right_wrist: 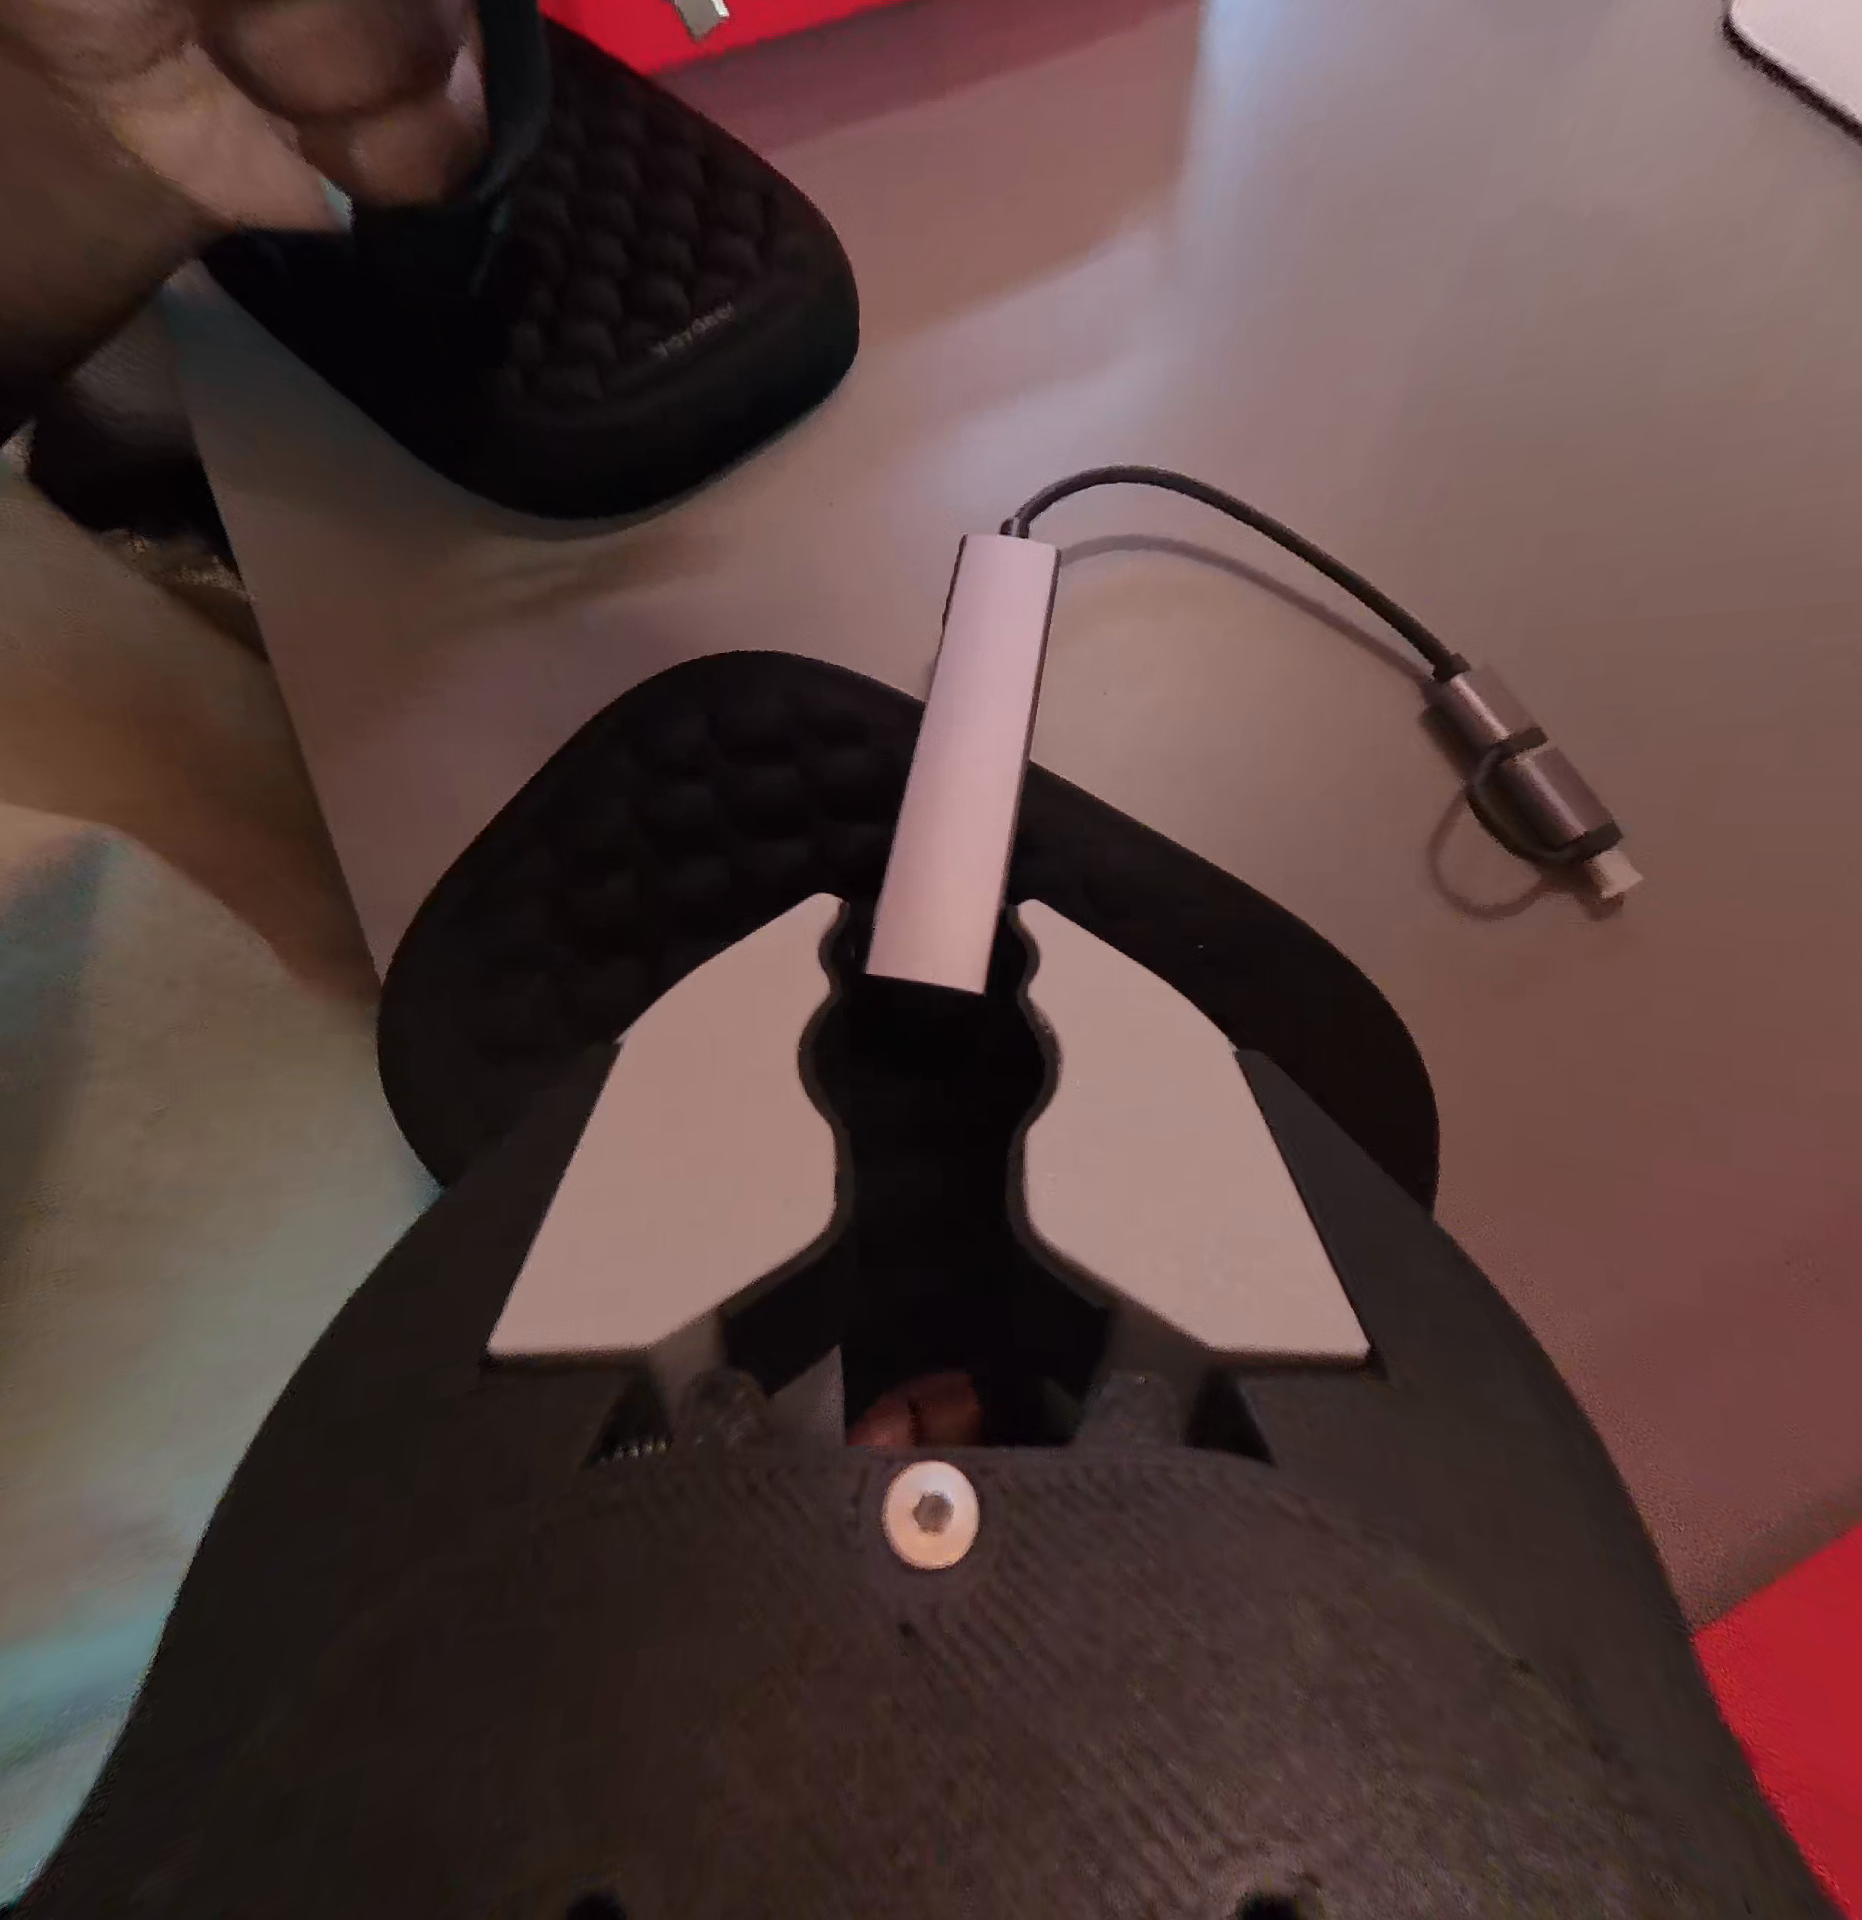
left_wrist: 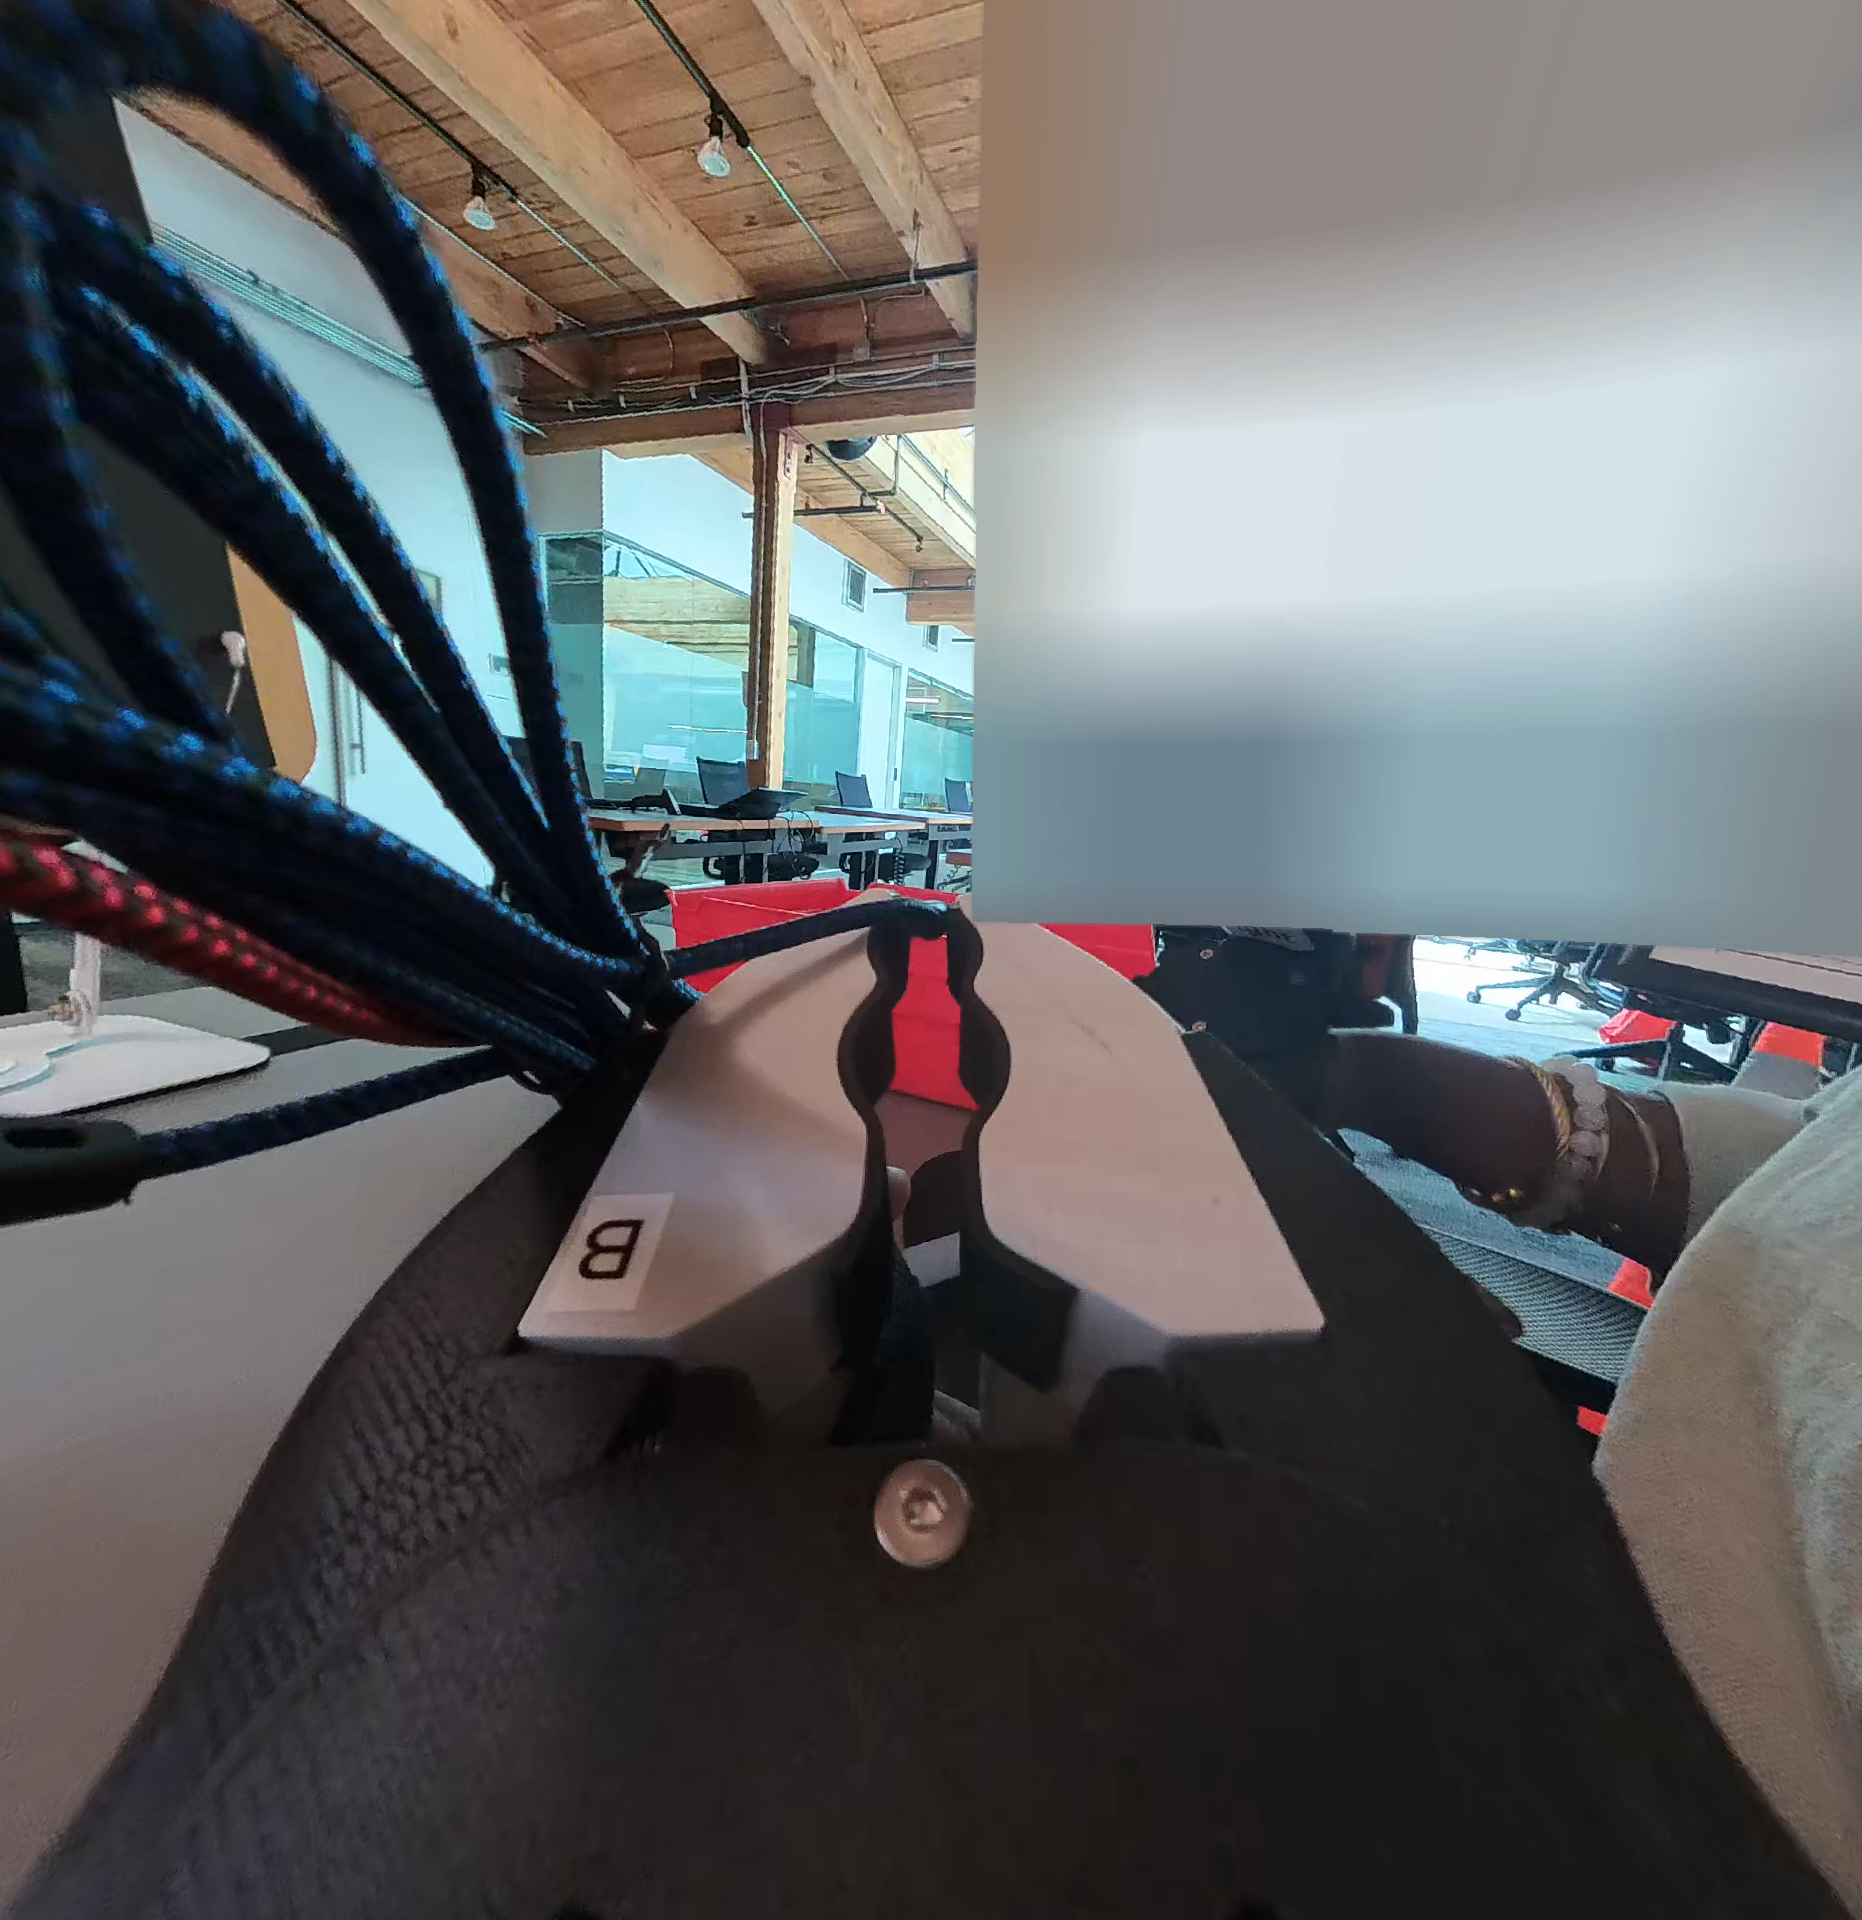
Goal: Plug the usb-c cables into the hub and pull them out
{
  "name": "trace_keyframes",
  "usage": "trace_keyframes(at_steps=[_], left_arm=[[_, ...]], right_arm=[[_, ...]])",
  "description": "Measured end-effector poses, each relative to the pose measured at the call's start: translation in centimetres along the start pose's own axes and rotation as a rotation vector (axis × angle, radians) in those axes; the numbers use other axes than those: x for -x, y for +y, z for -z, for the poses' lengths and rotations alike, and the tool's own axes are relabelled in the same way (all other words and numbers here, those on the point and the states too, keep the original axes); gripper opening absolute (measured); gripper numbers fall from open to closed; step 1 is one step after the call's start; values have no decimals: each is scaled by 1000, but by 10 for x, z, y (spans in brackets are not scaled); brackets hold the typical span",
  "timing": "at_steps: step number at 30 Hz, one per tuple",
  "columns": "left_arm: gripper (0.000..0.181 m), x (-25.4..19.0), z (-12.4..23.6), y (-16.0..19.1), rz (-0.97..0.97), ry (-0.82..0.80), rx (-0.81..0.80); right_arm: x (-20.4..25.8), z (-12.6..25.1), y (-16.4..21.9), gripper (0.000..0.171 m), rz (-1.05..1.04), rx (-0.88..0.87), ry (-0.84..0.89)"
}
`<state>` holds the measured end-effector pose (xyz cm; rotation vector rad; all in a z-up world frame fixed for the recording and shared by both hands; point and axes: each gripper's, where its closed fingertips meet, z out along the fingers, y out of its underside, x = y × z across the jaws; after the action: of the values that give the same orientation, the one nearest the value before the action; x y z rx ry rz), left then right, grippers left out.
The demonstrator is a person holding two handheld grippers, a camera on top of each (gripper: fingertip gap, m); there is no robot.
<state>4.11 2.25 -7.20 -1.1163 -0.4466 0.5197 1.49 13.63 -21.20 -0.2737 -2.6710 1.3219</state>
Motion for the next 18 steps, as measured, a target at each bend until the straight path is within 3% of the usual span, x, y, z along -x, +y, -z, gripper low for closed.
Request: trace_keyframes(at_steps=[4,10,14,18], left_arm=[[7,2,0,0,-5,-11,6],[7,3,1,-1,8,-18,-6],[7,2,3,-4,-6,-17,-20],[7,0,5,-10,-10,-3,-45]], right_arm=[[14,2,0,32,-52,105,48],[64,16,-19,37,10,136,-232],[50,33,-43,37,468,103,-278],[38,18,-47,34,933,339,-388]])
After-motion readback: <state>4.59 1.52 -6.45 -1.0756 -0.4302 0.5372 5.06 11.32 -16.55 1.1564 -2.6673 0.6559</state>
